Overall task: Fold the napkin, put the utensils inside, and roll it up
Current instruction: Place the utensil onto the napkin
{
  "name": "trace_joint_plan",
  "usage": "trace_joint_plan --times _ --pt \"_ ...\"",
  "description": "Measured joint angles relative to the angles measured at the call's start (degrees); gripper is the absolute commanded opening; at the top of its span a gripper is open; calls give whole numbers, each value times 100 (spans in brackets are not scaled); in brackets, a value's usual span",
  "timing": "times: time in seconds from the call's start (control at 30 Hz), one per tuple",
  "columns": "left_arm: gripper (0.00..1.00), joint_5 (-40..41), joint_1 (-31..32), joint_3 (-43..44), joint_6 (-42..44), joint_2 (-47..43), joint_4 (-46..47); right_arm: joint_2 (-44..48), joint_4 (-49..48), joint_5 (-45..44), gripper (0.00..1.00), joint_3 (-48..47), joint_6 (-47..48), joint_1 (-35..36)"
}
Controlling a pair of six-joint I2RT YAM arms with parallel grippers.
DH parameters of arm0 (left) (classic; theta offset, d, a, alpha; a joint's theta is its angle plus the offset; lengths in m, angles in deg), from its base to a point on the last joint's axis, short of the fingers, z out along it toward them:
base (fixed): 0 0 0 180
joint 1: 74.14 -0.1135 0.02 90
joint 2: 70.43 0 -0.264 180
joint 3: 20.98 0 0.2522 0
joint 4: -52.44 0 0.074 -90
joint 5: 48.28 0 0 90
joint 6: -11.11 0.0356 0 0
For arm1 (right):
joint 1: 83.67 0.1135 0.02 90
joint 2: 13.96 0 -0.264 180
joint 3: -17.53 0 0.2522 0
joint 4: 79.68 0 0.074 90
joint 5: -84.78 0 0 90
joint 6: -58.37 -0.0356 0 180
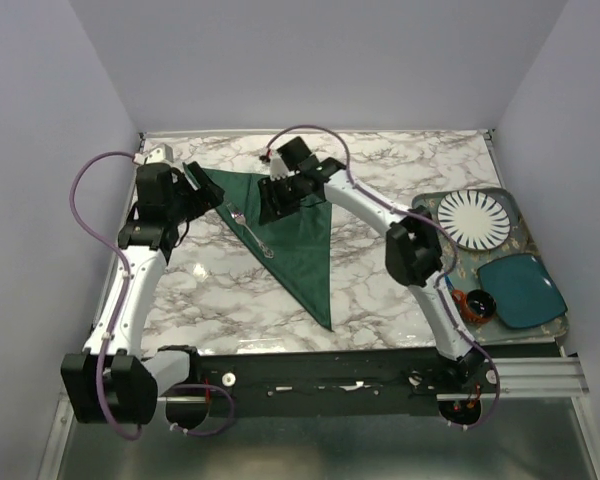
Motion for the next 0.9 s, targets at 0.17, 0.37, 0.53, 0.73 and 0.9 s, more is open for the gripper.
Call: trace_joint_plan --times 0.17,0.37,0.53,0.73,0.9 --pt "58 -203 -592 -420 -791 643 1215 2435 -372 -348 59 2063 -13 -199" --pt "55 70 -807 -675 -1523 2061 2839 4181 -748 -446 60 3838 2 -437" --pt "52 273 -1147 -94 -2092 3305 3519 4868 -894 -413 60 5134 2 -546" --pt "41 741 -1272 640 -2638 4548 3906 5497 -962 -354 60 5751 -2 -616" --pt "38 1078 -1294 997 -3040 5292 4103 5849 -1086 -304 60 5967 2 -704"
